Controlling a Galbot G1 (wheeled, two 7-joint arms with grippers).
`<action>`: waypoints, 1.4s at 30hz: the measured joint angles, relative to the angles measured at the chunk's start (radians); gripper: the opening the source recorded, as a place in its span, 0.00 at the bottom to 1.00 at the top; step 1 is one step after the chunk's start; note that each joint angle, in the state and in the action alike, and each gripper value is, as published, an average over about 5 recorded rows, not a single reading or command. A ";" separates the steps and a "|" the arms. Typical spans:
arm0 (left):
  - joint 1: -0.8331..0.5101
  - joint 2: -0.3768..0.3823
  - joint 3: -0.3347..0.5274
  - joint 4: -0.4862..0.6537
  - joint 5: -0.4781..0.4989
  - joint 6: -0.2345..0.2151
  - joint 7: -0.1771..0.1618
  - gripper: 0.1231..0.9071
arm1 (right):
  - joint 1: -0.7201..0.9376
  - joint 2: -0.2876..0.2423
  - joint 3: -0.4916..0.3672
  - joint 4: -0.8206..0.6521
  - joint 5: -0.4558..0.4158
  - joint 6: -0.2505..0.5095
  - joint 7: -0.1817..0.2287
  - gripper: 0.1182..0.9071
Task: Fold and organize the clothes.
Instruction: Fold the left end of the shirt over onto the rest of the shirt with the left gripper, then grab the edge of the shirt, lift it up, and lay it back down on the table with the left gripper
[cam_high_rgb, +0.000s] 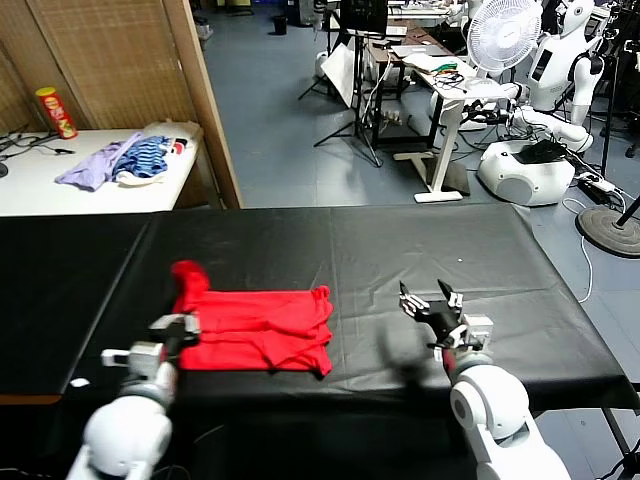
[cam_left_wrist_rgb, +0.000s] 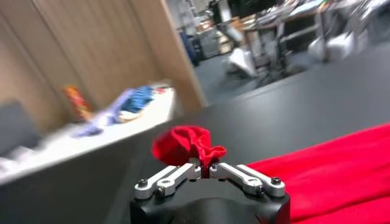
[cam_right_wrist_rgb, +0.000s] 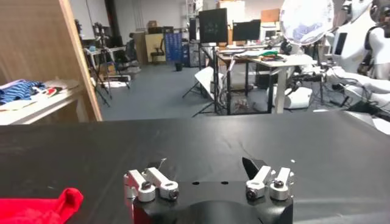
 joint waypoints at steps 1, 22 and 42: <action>-0.011 -0.019 0.026 -0.005 -0.039 0.008 -0.012 0.03 | -0.003 0.000 0.003 0.001 0.000 0.000 0.000 0.86; -0.084 -0.261 0.205 0.065 -0.134 -0.044 -0.017 0.03 | -0.008 0.006 -0.022 0.004 -0.013 0.003 -0.036 0.86; -0.015 -0.210 0.044 0.091 -0.145 -0.197 0.070 0.86 | 0.161 -0.008 -0.307 -0.112 -0.085 0.019 -0.128 0.86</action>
